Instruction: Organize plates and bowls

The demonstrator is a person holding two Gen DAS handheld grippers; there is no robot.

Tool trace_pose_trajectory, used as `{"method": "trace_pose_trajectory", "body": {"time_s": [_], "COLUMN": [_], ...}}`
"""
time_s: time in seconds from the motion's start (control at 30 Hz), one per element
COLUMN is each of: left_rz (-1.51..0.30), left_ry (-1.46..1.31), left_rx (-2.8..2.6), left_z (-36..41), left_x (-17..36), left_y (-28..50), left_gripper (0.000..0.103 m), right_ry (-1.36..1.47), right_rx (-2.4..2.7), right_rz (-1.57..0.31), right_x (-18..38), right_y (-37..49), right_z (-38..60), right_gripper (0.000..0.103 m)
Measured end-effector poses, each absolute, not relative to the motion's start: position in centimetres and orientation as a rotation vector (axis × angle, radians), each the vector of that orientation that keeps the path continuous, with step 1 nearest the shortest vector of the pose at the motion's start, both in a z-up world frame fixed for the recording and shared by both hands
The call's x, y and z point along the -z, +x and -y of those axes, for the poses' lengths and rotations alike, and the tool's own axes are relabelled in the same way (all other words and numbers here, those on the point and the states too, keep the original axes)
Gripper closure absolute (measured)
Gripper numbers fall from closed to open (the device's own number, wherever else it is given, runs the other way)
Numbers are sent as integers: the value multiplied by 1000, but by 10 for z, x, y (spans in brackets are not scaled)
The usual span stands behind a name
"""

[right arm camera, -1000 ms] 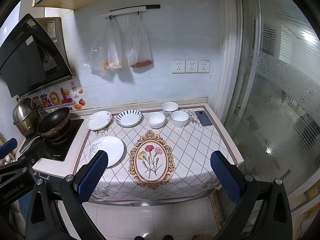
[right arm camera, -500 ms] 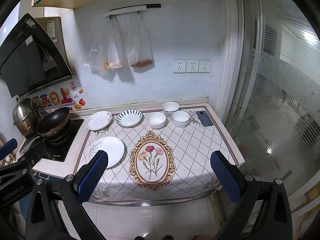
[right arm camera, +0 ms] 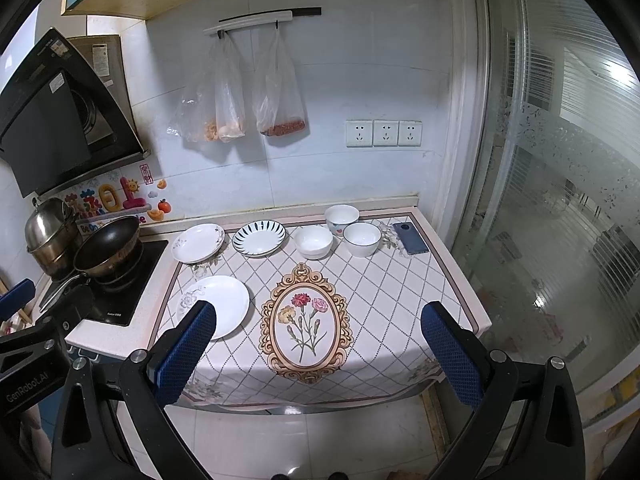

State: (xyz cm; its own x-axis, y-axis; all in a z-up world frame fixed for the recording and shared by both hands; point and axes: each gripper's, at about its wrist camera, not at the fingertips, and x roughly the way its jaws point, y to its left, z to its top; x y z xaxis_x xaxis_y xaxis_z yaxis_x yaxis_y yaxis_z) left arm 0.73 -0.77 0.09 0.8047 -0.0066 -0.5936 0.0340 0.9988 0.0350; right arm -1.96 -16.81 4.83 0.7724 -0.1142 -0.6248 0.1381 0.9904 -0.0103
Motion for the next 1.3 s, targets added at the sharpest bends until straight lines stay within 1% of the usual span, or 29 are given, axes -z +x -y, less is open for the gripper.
{"method": "trace_pose_trajectory", "body": {"time_s": [0.77, 0.97, 1.03, 1.13, 1.3], "left_rz": [-631, -620, -627, -678, -845], "left_ry": [40, 34, 35, 17, -26], "left_rx": [35, 35, 16, -2, -51], "left_z": [2, -17, -29, -52, -87], "left_x": [2, 8, 17, 40, 98], "left_y": [17, 36, 51, 84, 148], "left_gripper": [0, 0, 0, 0, 0], "right_ry": [49, 106, 132, 174, 226], "right_rx": [140, 126, 96, 66, -11], "right_rz": [-678, -657, -665, -742, -843], "right_x": [-48, -41, -33, -8, 54], "right_y": [-4, 0, 10, 37, 95], "right_z": [164, 164, 162, 159, 151], "right_gripper": [0, 0, 0, 0, 0]}}
